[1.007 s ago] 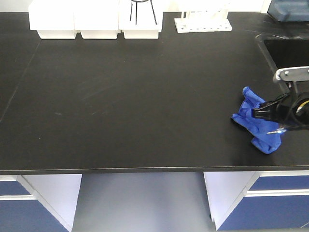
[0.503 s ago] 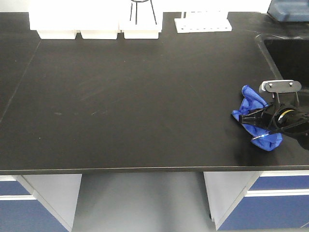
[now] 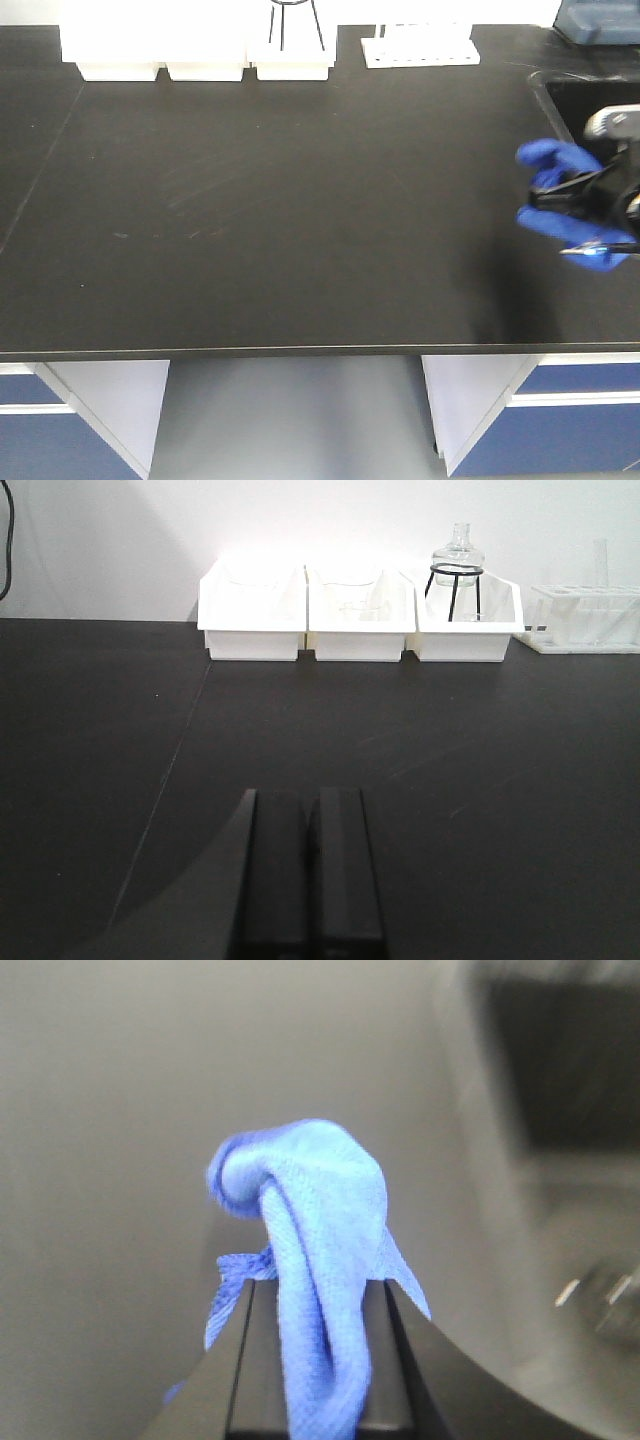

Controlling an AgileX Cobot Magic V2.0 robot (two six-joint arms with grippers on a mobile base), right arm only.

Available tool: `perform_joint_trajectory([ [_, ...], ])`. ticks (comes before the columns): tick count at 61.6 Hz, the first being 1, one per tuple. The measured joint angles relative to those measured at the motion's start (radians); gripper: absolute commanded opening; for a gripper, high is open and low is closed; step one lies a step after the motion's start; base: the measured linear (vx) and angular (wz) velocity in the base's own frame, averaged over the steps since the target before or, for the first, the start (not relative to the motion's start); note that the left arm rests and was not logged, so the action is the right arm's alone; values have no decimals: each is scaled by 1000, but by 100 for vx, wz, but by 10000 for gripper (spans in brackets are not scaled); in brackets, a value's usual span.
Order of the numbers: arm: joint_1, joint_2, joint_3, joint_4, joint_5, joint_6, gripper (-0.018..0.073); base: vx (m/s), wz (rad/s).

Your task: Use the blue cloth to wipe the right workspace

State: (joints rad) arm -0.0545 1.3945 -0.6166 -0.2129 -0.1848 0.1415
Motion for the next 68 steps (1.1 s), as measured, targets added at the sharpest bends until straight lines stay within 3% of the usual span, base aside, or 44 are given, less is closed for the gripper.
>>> perform_joint_trajectory([
  [31, 0, -511, 261, 0, 43, -1, -4, 0, 0],
  [68, 0, -550, 300, 0, 65, -1, -4, 0, 0],
])
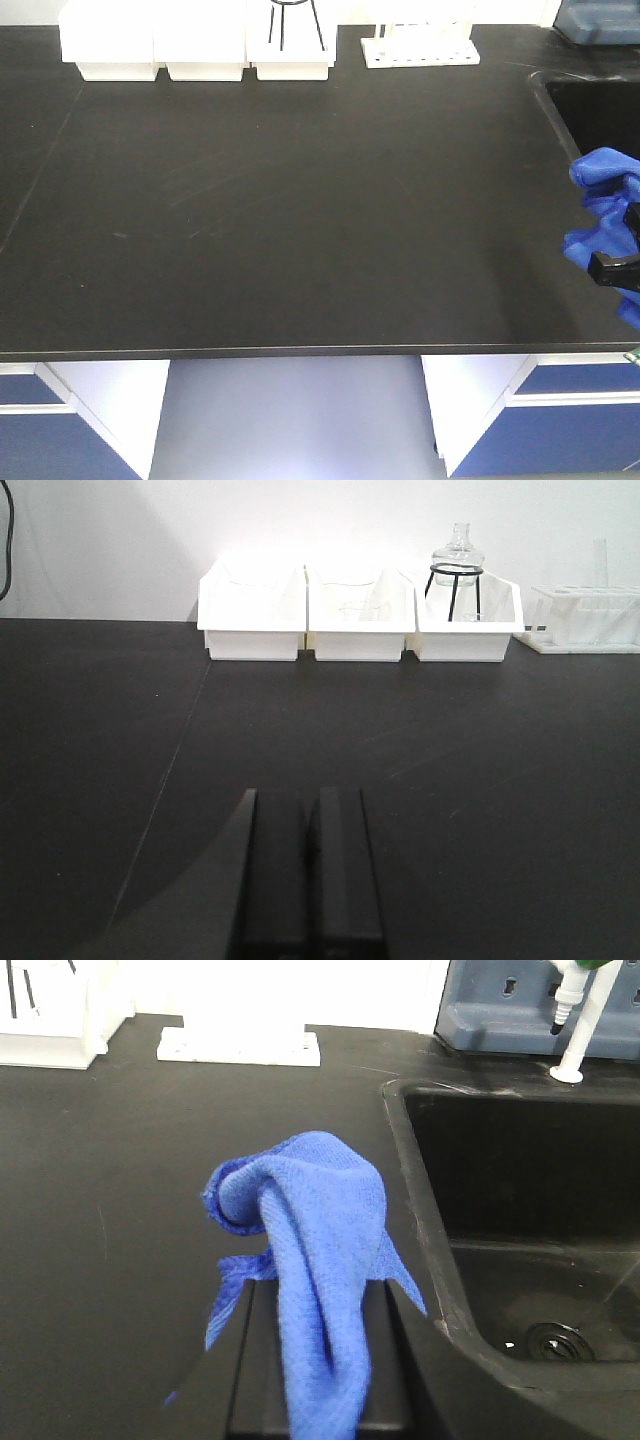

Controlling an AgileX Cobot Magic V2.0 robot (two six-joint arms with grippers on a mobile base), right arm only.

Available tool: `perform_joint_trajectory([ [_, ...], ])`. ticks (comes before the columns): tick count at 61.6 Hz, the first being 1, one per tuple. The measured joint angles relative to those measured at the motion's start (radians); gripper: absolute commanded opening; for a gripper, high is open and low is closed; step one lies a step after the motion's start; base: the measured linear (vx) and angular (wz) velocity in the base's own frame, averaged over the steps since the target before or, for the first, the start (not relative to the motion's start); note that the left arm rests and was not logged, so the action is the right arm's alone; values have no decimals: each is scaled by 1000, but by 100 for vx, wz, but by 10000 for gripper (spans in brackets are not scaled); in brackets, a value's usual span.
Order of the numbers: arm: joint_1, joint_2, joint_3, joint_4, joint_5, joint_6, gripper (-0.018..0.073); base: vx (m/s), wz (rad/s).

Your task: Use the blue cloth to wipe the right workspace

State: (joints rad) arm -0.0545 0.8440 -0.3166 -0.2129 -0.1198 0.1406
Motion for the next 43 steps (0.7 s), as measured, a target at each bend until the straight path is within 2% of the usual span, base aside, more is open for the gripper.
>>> perform_joint_trajectory([
  [24, 0, 0, 0, 0, 1, 0, -4, -3, -1],
  [43, 0, 0, 0, 0, 1, 0, -4, -18, 3],
])
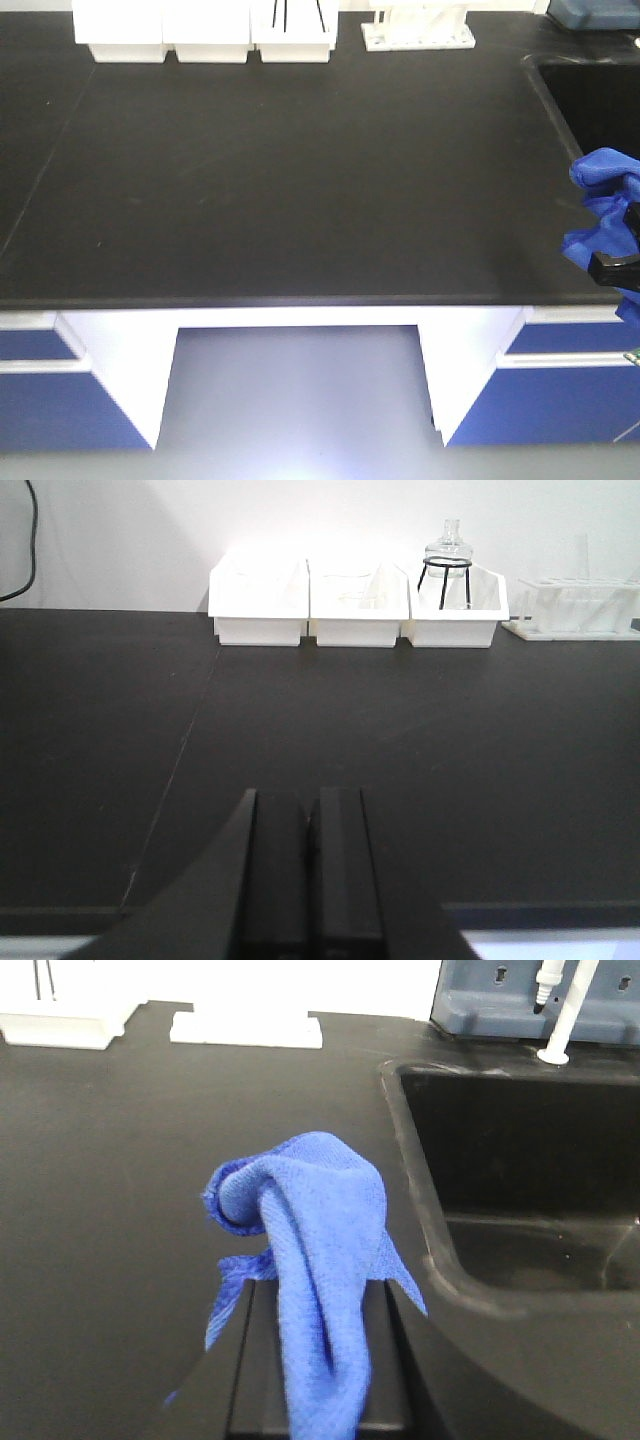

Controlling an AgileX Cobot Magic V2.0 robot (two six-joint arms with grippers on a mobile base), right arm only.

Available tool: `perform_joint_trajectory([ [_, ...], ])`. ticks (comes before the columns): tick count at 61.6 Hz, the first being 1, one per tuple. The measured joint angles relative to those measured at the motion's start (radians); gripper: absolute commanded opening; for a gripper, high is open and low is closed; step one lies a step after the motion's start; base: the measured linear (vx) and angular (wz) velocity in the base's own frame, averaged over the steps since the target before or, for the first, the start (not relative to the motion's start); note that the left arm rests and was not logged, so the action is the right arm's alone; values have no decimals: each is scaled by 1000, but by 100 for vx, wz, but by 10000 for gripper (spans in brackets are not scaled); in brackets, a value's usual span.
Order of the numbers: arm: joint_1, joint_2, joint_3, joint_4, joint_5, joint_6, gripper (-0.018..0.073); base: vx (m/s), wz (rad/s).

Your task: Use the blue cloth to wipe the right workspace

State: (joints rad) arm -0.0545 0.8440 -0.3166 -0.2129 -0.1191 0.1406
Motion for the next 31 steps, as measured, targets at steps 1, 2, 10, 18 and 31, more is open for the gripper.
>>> perform_joint_trajectory([
  [1, 0, 0, 0, 0, 0, 0, -4, -25, 7],
  [2, 0, 0, 0, 0, 0, 0, -4, -25, 8],
  [10, 0, 0, 0, 0, 0, 0, -4, -26, 9],
  [18, 0, 0, 0, 0, 0, 0, -4, -27, 4],
  [31, 0, 0, 0, 0, 0, 0, -4, -29, -3],
])
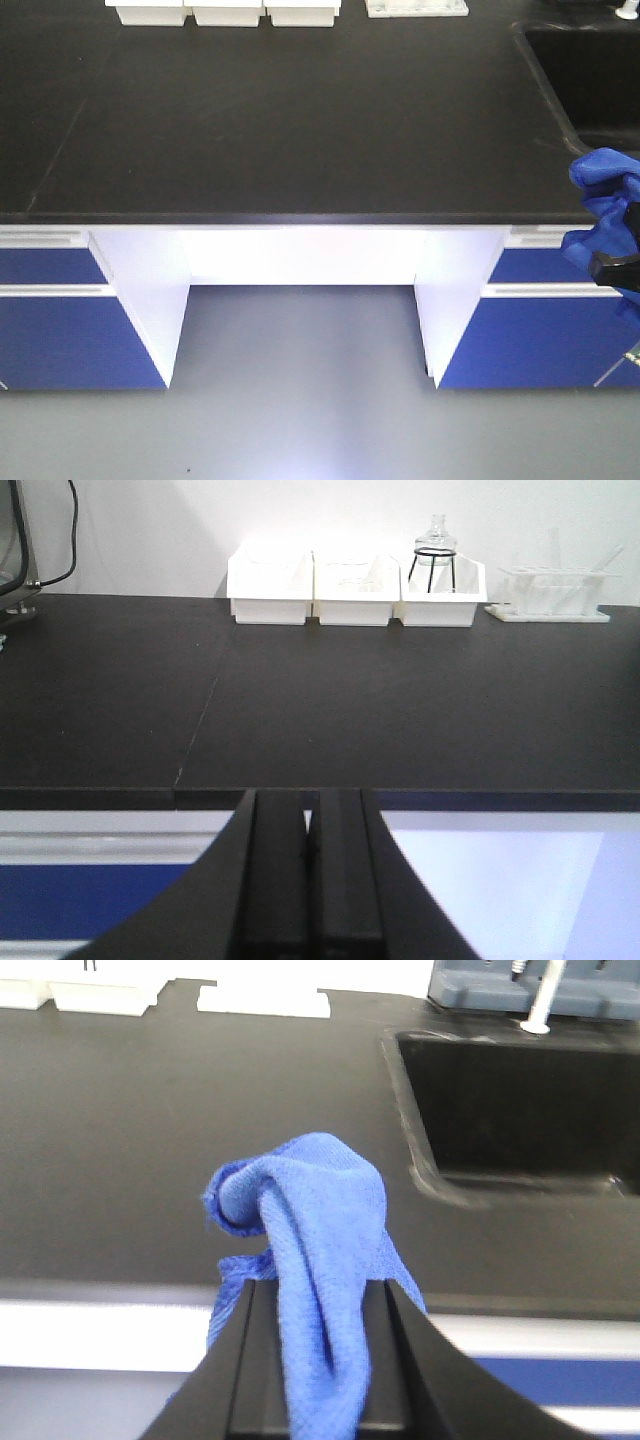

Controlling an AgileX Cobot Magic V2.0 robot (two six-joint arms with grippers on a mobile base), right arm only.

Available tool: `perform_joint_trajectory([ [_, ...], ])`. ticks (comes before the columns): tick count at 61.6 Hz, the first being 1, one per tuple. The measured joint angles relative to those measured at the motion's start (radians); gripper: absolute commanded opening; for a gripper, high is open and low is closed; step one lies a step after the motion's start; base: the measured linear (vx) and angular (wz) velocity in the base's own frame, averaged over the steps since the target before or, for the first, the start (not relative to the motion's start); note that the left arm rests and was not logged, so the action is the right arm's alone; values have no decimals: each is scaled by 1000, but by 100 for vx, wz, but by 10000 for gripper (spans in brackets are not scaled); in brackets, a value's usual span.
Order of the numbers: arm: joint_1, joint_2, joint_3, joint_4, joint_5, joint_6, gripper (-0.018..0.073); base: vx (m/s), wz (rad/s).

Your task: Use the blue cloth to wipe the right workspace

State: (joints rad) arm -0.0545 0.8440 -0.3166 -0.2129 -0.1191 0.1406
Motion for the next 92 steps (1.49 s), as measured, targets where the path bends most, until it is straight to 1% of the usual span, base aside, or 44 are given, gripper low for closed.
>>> perform_joint_trajectory([
  [60, 0, 0, 0, 0, 0, 0, -4, -29, -7],
  [74, 0, 0, 0, 0, 0, 0, -4, -22, -47],
  [92, 0, 0, 0, 0, 0, 0, -4, -17, -76],
])
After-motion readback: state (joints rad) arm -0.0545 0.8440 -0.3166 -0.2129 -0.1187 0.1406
